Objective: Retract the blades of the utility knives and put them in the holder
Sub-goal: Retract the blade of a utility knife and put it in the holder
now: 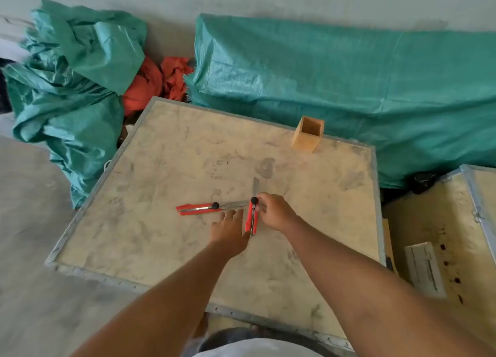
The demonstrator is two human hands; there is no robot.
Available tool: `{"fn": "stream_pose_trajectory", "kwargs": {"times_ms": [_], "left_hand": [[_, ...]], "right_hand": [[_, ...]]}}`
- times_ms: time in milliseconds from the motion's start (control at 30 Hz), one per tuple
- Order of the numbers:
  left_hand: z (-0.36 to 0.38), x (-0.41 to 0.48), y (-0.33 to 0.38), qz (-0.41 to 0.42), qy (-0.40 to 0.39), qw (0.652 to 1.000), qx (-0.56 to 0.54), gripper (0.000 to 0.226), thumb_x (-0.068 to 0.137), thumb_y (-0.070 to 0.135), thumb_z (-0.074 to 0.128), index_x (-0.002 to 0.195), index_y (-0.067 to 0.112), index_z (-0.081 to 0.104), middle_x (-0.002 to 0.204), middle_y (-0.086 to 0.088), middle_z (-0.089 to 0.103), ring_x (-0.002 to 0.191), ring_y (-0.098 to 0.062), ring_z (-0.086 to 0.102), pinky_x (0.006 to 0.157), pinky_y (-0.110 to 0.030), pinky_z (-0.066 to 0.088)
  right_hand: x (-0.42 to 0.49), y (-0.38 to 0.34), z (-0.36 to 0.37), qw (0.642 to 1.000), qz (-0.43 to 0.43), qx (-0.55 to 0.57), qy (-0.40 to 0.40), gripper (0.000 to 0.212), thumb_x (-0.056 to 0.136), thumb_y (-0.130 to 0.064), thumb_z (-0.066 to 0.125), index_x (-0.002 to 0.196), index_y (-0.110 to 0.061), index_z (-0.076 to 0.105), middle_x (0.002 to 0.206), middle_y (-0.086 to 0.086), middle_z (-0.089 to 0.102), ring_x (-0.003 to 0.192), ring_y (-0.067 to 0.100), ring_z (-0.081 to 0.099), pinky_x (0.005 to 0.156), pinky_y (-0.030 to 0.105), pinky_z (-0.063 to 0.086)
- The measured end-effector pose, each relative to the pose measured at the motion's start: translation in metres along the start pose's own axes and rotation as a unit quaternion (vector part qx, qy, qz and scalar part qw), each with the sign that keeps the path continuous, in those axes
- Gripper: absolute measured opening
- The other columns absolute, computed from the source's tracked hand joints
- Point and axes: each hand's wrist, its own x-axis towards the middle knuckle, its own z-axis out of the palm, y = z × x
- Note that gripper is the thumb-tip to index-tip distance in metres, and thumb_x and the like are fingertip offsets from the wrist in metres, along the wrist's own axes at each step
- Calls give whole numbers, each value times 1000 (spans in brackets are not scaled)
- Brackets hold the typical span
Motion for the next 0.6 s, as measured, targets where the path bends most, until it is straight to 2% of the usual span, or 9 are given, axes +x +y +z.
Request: {"fn": "stream_pose_trajectory", "kwargs": {"times_ms": [100,300,367,467,533,600], "left_hand": [[15,4,5,-43,8,999,-24,59,86,47,57,134,16,40,130,-10,52,122,-32,49,88,-47,50],[38,12,14,-89,28,995,-34,59,79,57,63,121,18,50,122,-9,52,114,-32,51,85,-46,52],[44,14,17,-95,39,994,-39,51,79,51,66,120,22,55,120,-7,53,113,-31,50,86,-47,52],[48,13,22,-105,65,989,-77,41,82,34,63,121,29,57,118,-4,54,110,-30,49,86,-44,50],[50,12,22,-108,81,985,-109,43,82,27,62,124,31,57,117,-3,56,109,-29,51,85,-43,50],[52,11,21,-98,78,980,-152,50,82,22,62,131,29,54,120,-4,58,106,-30,56,83,-43,53]], "right_hand": [[8,2,11,1000,12,27,-10,40,95,-20,61,134,-11,58,120,18,69,112,34,65,94,41,53],[24,5,24,998,48,45,2,42,96,-20,59,137,-13,58,120,20,68,112,35,64,99,40,53],[28,7,24,996,65,60,6,39,95,-19,62,134,-13,61,119,18,69,111,33,66,97,33,51],[30,8,23,990,96,98,19,30,94,-16,66,123,-11,66,114,14,71,107,27,67,86,22,43],[30,10,24,984,119,129,34,25,93,-16,68,117,-11,66,112,10,72,105,24,67,84,21,43],[27,11,23,972,146,177,45,20,94,-14,67,113,-13,65,109,7,71,104,24,68,87,27,52]]}}
